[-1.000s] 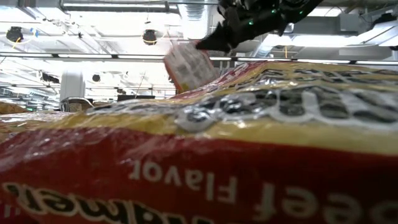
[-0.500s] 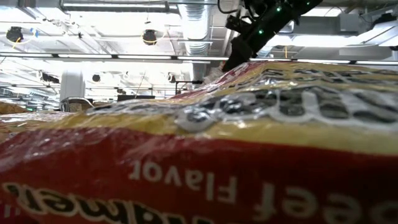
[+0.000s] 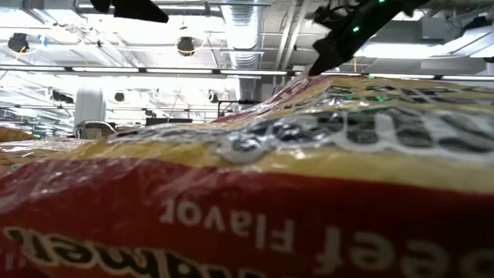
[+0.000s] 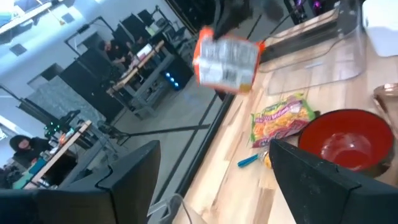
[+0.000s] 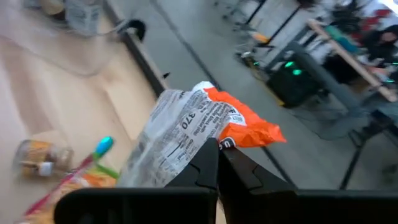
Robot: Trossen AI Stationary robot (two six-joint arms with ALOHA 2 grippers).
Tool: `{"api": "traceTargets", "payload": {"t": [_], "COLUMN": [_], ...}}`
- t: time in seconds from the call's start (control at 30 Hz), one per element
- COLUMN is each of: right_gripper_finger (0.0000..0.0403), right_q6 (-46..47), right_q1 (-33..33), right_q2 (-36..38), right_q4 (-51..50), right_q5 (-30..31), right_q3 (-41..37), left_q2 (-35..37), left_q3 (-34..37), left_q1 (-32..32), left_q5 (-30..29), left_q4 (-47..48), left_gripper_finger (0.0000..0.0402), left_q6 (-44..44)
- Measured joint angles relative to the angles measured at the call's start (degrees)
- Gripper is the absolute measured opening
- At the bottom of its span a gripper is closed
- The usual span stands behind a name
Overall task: Pick & Place Food Item
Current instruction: Put the orange noodle pack into the right transparent bin
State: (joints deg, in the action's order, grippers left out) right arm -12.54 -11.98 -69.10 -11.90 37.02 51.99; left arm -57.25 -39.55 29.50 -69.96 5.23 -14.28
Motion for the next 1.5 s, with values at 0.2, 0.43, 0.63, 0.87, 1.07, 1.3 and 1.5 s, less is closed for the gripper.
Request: {"api": "traceTargets", "payload": {"t": [0.2,0.43,0.63,0.87,1.07,1.3,1.5], "right_gripper_finger": [0.0,0.0,0.0,0.0,0.0,0.0,0.0], "right_q6": [0.8,9.8,17.7,26.6,36.1,42.9,48.0], "right_q1": [1.4,2.3,2.7,2.7,2.7,2.7,2.6], "right_q2": [7.4,10.4,9.9,9.9,9.9,9.9,9.7], "right_q4": [-5.3,-17.5,-25.7,-34.6,-44.9,-51.5,-55.7], "right_q5": [8.6,15.1,16.9,17.5,16.1,11.5,8.0], "right_q3": [-3.9,-4.1,-4.1,-4.1,-2.7,-2.5,-2.5], "left_q2": [0.0,0.0,0.0,-0.5,-1.7,-2.9,-3.7], "left_q3": [0.0,0.0,0.0,0.0,0.0,0.0,0.0], "left_q1": [-6.3,-14.1,-21.7,-27.5,-30.0,-31.7,-31.7], "left_q5": [6.8,15.1,23.6,36.3,41.0,44.7,45.0], "left_q4": [-0.1,-0.1,-0.8,-5.7,-7.7,-9.9,-12.0], "left_gripper_finger": [0.0296,0.0296,0.0296,0.0296,0.0296,0.0296,0.0296], "left_q6": [0.0,-0.4,-0.8,-3.4,-3.9,-5.1,-6.5]}}
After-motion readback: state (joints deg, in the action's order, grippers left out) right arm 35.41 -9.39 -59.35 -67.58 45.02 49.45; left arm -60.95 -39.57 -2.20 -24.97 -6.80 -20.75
